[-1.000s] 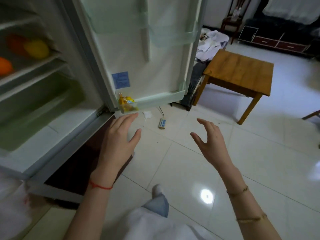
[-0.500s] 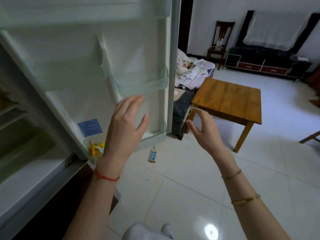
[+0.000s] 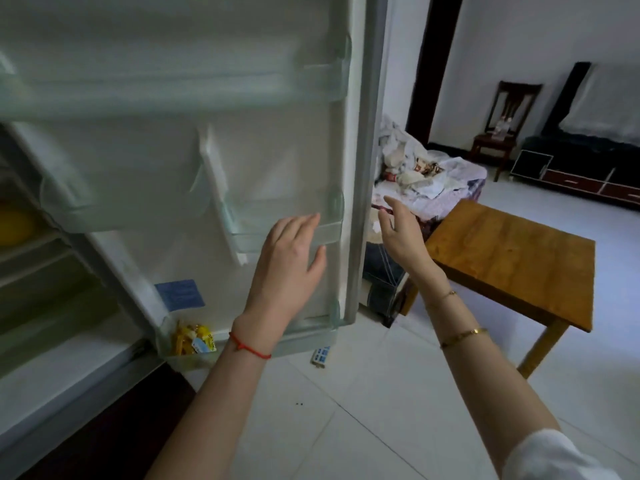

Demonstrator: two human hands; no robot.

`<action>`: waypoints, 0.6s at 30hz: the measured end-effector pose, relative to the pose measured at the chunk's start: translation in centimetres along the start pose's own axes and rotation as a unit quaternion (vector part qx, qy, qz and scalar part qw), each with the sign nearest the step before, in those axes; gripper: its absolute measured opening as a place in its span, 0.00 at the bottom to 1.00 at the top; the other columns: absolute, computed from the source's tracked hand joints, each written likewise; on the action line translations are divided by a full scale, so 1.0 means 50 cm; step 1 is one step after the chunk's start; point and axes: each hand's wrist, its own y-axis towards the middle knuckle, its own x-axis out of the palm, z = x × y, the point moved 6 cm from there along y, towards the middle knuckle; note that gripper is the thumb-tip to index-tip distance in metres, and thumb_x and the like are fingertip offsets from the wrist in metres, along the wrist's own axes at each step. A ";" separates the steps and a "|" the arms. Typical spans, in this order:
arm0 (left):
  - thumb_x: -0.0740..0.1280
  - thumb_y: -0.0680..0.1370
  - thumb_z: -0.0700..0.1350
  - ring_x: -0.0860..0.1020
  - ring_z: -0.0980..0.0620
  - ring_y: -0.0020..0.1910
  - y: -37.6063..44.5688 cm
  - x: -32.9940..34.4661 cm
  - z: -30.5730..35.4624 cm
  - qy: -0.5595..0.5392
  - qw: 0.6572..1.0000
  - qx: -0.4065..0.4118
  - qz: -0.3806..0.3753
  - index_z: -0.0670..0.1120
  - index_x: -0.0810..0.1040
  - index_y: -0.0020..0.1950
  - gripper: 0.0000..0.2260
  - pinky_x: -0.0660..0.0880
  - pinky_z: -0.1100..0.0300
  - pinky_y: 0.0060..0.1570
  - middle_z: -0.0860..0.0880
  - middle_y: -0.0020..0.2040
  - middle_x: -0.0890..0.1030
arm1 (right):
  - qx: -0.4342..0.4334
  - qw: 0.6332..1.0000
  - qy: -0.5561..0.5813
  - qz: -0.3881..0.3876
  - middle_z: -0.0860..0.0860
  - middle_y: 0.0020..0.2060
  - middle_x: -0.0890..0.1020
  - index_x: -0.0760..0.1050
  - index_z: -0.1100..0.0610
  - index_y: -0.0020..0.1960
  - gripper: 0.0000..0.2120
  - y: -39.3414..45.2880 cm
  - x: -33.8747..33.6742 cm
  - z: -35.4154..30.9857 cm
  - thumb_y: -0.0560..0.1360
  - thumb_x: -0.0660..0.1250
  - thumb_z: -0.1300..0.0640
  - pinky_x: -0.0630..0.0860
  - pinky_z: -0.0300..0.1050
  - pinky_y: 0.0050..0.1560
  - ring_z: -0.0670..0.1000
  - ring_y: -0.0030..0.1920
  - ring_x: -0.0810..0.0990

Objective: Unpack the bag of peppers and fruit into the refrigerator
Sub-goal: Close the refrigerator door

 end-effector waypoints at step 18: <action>0.63 0.79 0.41 0.67 0.47 0.72 -0.031 0.051 0.125 0.080 0.986 -0.129 0.070 0.41 0.69 0.71 0.21 0.55 0.49 0.77 0.44 0.70 0.73 | -0.069 0.975 0.187 -0.098 0.50 0.57 0.77 0.69 0.57 0.67 0.16 0.042 -0.007 0.037 0.82 0.56 0.54 0.73 0.46 0.59 0.50 0.59 0.76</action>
